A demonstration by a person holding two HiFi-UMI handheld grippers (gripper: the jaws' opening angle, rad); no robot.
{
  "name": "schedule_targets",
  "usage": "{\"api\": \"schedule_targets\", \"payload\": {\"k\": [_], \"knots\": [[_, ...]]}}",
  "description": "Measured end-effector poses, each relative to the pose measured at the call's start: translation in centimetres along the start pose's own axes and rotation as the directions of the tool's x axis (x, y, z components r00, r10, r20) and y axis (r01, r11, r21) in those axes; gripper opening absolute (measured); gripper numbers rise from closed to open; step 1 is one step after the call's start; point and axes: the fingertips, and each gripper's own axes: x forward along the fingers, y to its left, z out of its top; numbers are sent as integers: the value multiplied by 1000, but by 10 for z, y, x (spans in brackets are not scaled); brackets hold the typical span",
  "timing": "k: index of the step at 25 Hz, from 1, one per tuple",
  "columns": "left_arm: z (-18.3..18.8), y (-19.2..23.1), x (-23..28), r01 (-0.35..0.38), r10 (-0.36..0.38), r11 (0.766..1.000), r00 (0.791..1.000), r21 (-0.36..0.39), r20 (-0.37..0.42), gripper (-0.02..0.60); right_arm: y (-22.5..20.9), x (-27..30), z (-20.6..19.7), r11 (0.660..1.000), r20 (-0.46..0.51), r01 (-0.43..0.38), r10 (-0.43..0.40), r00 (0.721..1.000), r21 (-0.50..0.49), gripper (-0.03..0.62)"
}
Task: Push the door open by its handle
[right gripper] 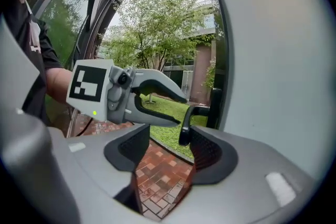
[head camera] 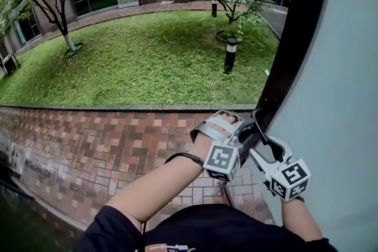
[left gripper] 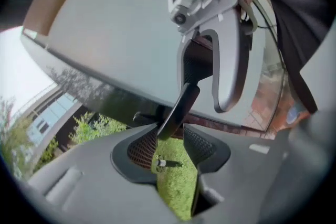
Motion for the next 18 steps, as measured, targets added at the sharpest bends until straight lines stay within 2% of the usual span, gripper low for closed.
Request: {"api": "schedule_targets", "payload": {"k": [1,2,3,5,7,8,10,11,13,14,15,16,17,18], "knots": [[-7,4,-8,-10,12,994,1000,-105,22,152,-5,-2,1,1000,1,11,-11,1000,-7,233],[-17,5,-18,-9,19,976,999,-220,44,144,-10,-3,1,999,-7,28,-28,1000,-23,236],[-28,2,-30,2,22,943,997,-333,68,125,-12,-3,-1,998,-26,44,-45,999,-47,241],[-49,-9,-59,43,27,849,992,-526,124,113,-12,-4,-10,995,-94,53,-61,994,-89,303],[-73,-16,-87,89,53,732,981,-676,188,84,-16,-6,-17,997,-180,24,-36,983,-70,355],[-86,-18,-101,108,80,667,973,-737,216,76,-20,-8,-19,999,-228,8,-17,973,-41,360],[-112,-22,-128,122,154,549,958,-827,244,61,-29,-15,-23,1000,-295,11,-3,956,23,359],[-125,-25,-141,123,189,498,951,-858,246,54,-33,-19,-24,997,-279,35,-13,960,73,357],[-147,-37,-162,134,230,408,942,-903,243,51,-43,-25,-25,970,-122,105,-79,989,220,357],[-157,-44,-171,142,233,374,942,-917,241,47,-48,-28,-24,948,-14,135,-137,991,288,357],[-167,-53,-179,148,226,348,945,-926,236,40,-49,-29,-27,929,76,158,-193,978,334,357],[-178,-61,-187,150,214,324,950,-934,227,36,-46,-28,-35,917,125,174,-232,965,359,357],[-189,-69,-194,149,202,300,955,-942,216,27,-38,-23,-53,909,122,182,-243,962,375,356],[-200,-76,-202,146,195,278,959,-950,205,19,-24,-12,-77,902,80,178,-226,971,394,354]]}}
